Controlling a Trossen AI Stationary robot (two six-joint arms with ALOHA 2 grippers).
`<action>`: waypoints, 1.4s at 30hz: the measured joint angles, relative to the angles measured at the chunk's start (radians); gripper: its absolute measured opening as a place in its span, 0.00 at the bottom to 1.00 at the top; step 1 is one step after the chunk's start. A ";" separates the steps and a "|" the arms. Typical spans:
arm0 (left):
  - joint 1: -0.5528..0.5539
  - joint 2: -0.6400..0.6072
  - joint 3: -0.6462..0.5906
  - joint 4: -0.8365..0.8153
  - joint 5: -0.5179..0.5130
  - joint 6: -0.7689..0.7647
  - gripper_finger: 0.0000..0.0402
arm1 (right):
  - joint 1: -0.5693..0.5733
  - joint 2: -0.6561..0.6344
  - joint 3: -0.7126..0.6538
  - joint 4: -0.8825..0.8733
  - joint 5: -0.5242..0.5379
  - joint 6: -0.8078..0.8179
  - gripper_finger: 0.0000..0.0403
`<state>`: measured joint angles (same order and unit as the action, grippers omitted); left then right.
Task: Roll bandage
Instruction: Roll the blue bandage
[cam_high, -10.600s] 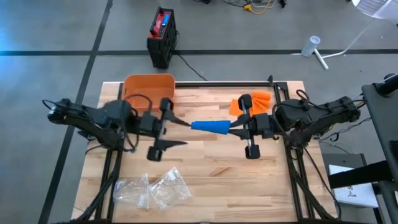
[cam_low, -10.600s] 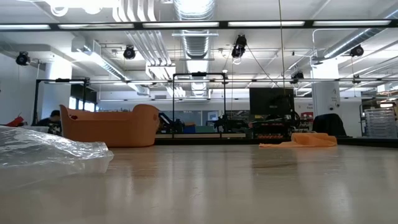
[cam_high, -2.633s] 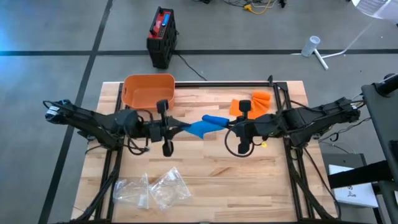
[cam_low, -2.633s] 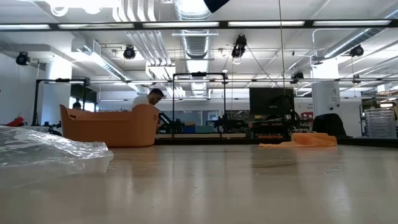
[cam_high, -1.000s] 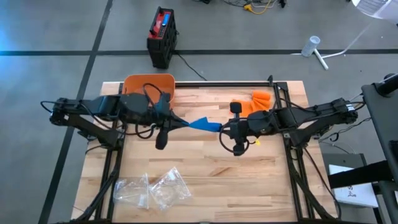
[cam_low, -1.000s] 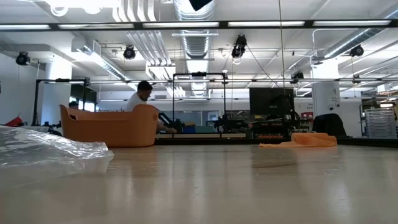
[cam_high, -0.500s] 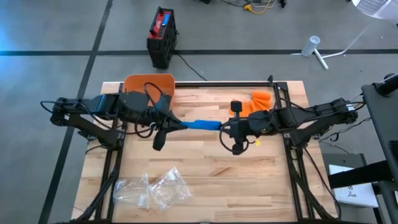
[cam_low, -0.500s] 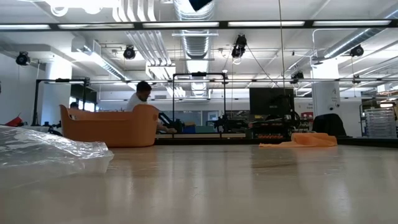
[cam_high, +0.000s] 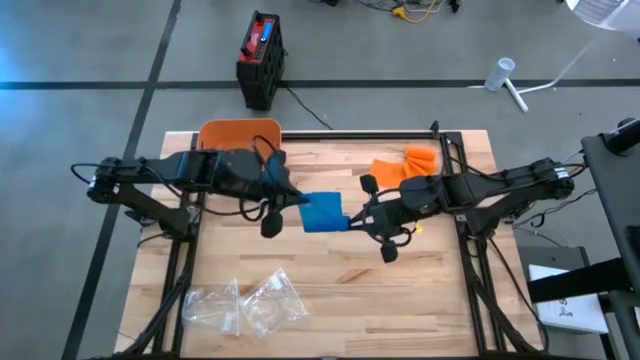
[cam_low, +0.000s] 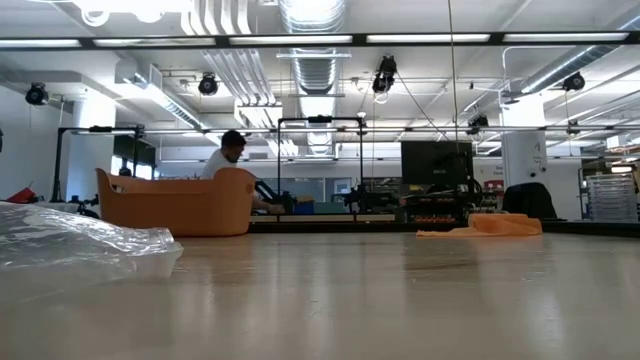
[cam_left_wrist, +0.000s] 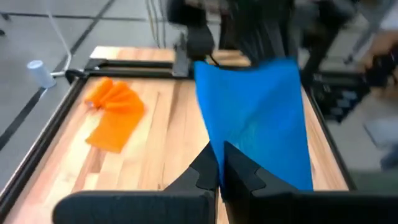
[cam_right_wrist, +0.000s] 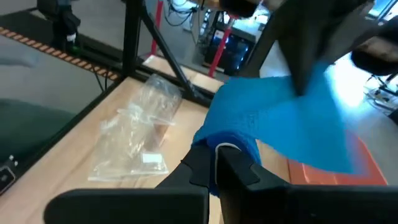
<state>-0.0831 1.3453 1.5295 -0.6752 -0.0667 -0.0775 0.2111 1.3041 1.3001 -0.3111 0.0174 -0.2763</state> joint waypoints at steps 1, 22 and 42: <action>-0.004 0.001 0.000 -0.019 0.014 0.007 0.00 | 0.000 -0.005 0.004 0.003 0.000 0.003 0.01; -0.115 0.032 -0.010 0.137 0.061 0.105 0.21 | 0.000 -0.012 0.048 0.096 -0.235 0.028 0.01; -0.145 -0.048 -0.018 0.177 -0.025 0.323 0.26 | 0.006 -0.043 0.048 0.210 -0.362 0.057 0.01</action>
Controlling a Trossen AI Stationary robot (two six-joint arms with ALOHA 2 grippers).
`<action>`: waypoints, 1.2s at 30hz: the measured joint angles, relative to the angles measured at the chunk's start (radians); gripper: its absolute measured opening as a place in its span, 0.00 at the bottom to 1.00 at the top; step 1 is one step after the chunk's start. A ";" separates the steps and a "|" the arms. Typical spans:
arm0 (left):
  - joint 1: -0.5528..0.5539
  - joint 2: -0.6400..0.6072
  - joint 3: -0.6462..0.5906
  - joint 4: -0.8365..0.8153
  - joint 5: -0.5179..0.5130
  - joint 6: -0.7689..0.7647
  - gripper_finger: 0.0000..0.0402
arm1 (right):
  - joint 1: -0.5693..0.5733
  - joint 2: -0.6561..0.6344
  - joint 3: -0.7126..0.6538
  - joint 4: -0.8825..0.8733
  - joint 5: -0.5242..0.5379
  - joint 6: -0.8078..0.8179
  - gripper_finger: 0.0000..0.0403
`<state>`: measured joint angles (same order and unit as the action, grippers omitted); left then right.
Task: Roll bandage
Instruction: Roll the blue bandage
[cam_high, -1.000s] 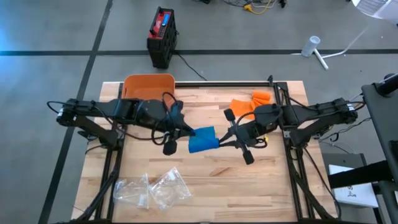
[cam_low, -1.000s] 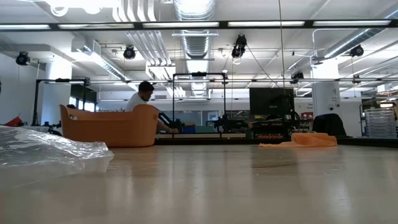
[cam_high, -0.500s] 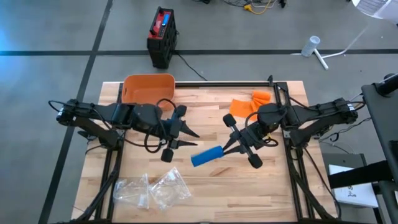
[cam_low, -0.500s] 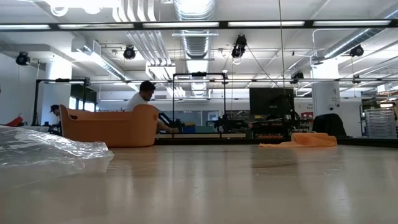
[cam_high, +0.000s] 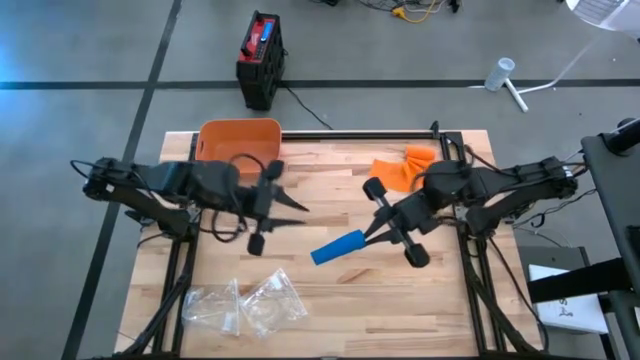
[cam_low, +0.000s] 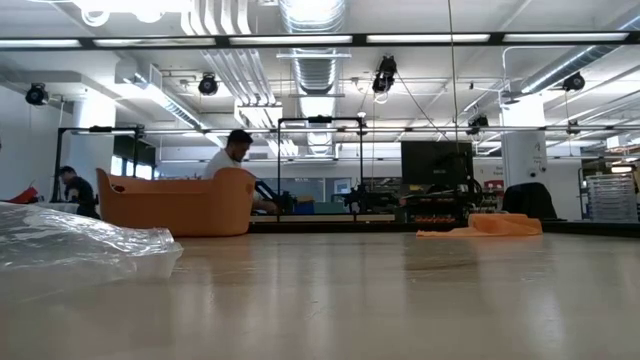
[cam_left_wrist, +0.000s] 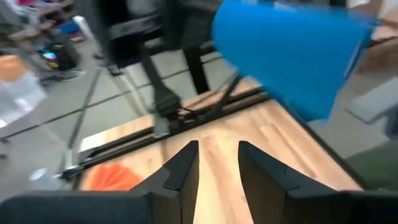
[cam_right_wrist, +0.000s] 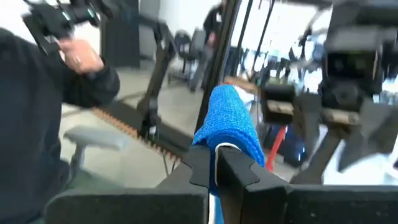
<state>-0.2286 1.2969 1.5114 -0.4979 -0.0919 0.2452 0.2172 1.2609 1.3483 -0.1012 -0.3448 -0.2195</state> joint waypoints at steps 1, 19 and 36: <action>0.001 -0.018 -0.011 0.004 -0.003 -0.002 0.27 | 0.001 -0.005 0.000 0.016 -0.003 0.000 0.01; 0.036 -0.200 -0.610 0.878 0.091 -0.105 0.60 | -0.002 0.002 0.000 0.048 0.245 -0.099 0.01; 0.056 -0.104 -0.538 0.905 0.087 -0.115 0.59 | -0.008 0.005 -0.001 0.046 0.374 -0.149 0.01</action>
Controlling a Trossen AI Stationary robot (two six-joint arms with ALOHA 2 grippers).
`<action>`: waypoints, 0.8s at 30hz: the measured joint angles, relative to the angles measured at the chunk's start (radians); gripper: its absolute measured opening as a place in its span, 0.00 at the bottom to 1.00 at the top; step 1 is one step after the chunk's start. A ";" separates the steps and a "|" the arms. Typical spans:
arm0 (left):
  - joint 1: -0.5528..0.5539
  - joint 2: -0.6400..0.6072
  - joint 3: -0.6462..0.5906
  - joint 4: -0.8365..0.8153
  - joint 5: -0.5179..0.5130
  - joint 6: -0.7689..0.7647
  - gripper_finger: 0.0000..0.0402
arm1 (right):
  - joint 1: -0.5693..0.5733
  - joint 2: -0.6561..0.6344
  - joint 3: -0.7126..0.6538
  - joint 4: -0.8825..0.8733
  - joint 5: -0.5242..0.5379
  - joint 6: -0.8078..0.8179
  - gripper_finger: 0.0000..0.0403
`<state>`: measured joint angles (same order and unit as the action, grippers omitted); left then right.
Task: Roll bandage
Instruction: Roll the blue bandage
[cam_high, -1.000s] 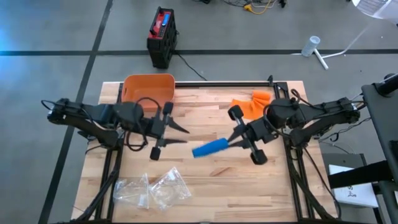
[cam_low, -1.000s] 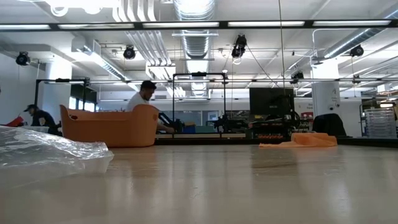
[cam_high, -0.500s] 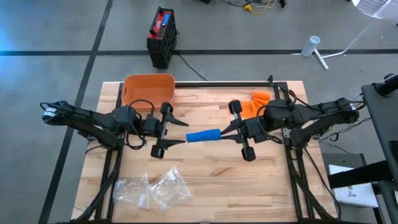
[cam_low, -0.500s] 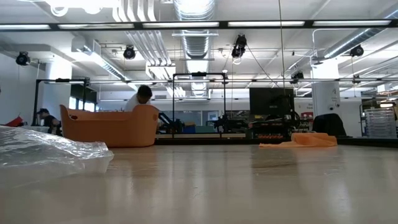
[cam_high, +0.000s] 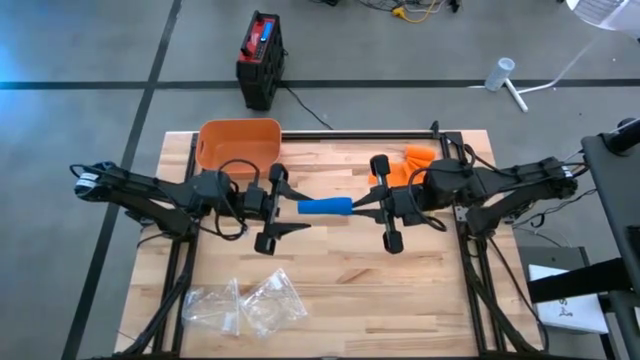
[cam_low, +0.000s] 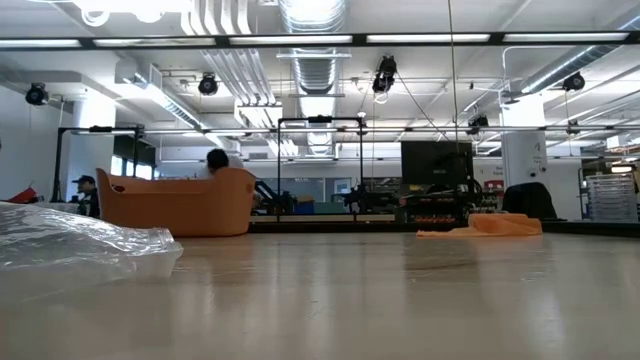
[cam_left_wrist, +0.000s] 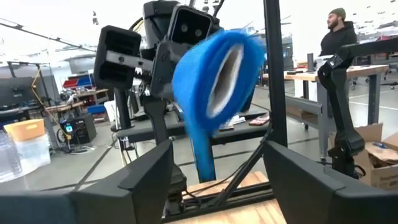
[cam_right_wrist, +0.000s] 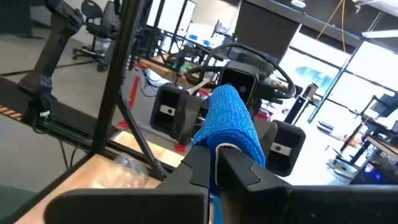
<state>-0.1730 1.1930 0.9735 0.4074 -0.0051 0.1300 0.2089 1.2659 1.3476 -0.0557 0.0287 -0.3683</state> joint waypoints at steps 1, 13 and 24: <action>0.000 0.000 0.000 -0.006 0.000 0.000 0.58 | 0.000 0.000 0.000 -0.002 0.001 0.000 0.01; 0.028 0.038 0.040 -0.024 -0.065 0.008 0.39 | 0.000 0.001 0.000 0.019 0.000 0.021 0.01; 0.034 0.055 0.048 -0.004 -0.057 0.037 0.04 | 0.000 0.002 0.000 0.008 0.000 0.028 0.01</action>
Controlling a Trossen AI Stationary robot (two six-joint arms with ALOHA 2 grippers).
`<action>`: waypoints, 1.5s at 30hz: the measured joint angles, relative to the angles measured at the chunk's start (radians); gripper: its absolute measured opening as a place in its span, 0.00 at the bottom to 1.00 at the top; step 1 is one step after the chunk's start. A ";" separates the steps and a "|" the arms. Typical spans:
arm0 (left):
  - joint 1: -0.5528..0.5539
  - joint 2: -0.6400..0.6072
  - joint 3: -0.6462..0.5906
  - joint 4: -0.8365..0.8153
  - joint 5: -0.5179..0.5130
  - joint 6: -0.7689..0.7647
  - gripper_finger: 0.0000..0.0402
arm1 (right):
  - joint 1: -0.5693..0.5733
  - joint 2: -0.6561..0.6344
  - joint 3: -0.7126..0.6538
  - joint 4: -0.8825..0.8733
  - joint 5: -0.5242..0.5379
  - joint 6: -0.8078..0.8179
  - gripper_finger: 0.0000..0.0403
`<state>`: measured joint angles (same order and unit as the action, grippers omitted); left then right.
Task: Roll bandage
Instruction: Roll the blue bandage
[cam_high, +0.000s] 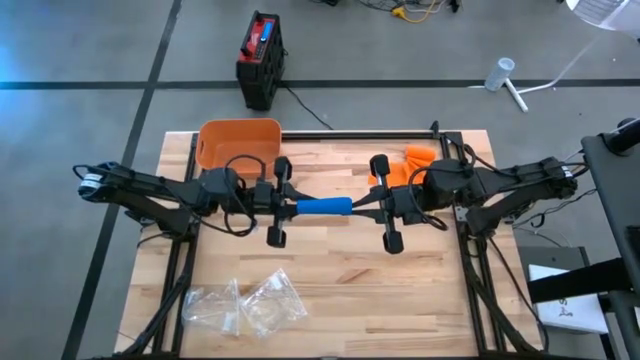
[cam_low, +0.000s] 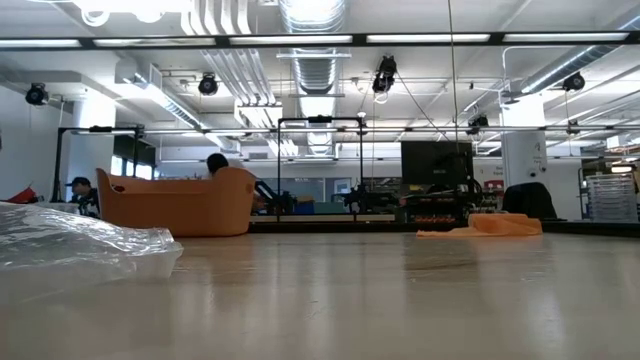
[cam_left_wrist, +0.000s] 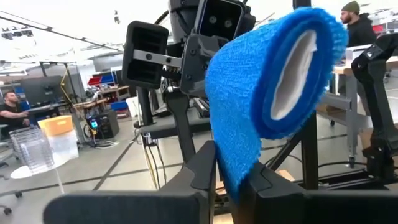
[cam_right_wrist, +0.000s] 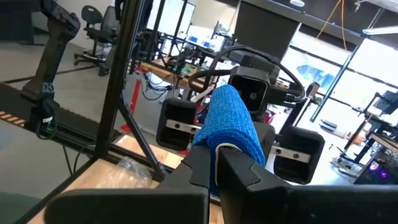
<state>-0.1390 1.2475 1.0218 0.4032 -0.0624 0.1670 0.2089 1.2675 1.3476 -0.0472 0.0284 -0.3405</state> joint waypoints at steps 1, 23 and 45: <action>0.000 -0.002 0.000 -0.003 0.000 0.005 0.03 | 0.000 0.000 0.000 0.000 0.000 0.000 0.01; 0.061 0.053 -0.002 0.129 -0.008 0.033 0.00 | 0.000 0.000 0.000 0.083 0.001 0.296 0.01; -0.022 0.016 -0.003 0.011 -0.067 0.076 0.00 | 0.000 -0.039 0.000 0.003 -0.014 0.311 0.01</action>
<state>-0.1608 1.2639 1.0187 0.4143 -0.1294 0.2426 0.2088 1.2289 1.3472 -0.0442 0.0146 -0.0299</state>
